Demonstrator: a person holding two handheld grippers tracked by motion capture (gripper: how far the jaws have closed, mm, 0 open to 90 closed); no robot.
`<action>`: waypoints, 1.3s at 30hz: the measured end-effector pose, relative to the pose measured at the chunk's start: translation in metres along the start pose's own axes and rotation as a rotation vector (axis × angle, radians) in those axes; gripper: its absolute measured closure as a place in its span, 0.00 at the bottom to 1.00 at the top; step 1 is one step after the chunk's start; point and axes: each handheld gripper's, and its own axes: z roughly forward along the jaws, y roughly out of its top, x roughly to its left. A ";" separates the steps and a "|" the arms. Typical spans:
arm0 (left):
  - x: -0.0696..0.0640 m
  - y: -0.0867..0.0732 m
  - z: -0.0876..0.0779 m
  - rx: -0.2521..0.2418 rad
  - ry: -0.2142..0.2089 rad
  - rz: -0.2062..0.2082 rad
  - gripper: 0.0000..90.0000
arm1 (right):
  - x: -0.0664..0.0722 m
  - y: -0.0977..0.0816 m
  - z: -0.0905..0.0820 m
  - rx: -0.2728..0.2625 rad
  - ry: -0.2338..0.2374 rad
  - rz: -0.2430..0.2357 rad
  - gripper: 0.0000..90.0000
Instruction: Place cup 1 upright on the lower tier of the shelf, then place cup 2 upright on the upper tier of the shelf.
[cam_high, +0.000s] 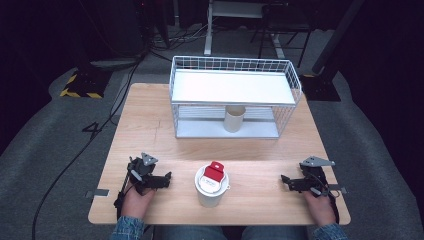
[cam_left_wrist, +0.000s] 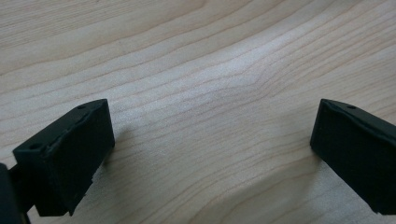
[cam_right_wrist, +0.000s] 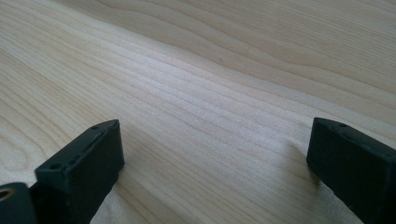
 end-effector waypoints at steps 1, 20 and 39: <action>0.000 0.000 0.000 0.000 0.000 0.000 0.00 | 0.000 0.000 0.000 0.001 -0.002 0.001 0.04; 0.003 0.003 -0.009 -0.031 -0.022 -0.013 0.00 | 0.001 0.001 0.001 0.002 -0.006 0.006 0.03; -0.020 0.004 -0.064 -0.231 -0.162 0.044 0.00 | 0.001 0.002 0.002 0.003 -0.011 0.009 0.03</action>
